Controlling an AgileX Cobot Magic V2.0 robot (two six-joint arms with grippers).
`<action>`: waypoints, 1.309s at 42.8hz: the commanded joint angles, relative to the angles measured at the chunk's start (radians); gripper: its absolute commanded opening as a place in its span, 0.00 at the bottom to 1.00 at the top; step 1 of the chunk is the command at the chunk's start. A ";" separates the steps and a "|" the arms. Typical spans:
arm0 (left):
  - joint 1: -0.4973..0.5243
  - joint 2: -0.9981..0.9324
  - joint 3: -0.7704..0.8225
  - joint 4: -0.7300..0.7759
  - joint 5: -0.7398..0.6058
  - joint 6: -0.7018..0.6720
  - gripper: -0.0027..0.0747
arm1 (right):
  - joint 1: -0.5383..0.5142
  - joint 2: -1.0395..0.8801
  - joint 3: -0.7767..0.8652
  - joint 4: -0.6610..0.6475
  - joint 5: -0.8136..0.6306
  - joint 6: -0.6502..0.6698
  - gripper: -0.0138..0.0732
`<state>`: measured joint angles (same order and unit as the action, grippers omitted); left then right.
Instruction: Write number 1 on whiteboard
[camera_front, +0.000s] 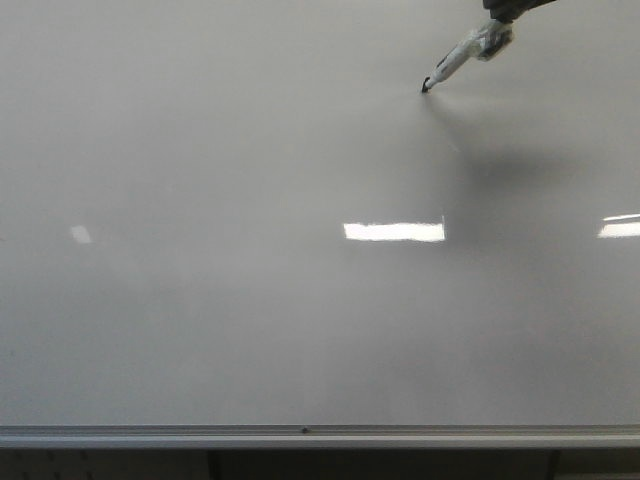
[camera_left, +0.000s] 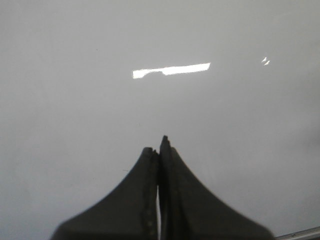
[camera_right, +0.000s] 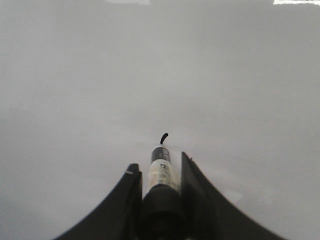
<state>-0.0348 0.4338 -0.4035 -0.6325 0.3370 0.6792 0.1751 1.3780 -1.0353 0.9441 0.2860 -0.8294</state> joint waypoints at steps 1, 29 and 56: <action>0.002 0.005 -0.025 -0.021 -0.066 -0.007 0.01 | 0.000 -0.016 -0.033 0.008 -0.018 -0.009 0.09; 0.002 0.005 -0.025 -0.021 -0.066 -0.007 0.01 | 0.000 -0.003 0.145 0.006 -0.002 -0.009 0.09; 0.002 0.005 -0.025 -0.021 -0.066 -0.007 0.01 | 0.000 -0.400 0.085 0.006 0.239 -0.009 0.09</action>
<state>-0.0348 0.4338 -0.4029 -0.6333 0.3330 0.6792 0.1755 1.0140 -0.8951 0.9345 0.4660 -0.8294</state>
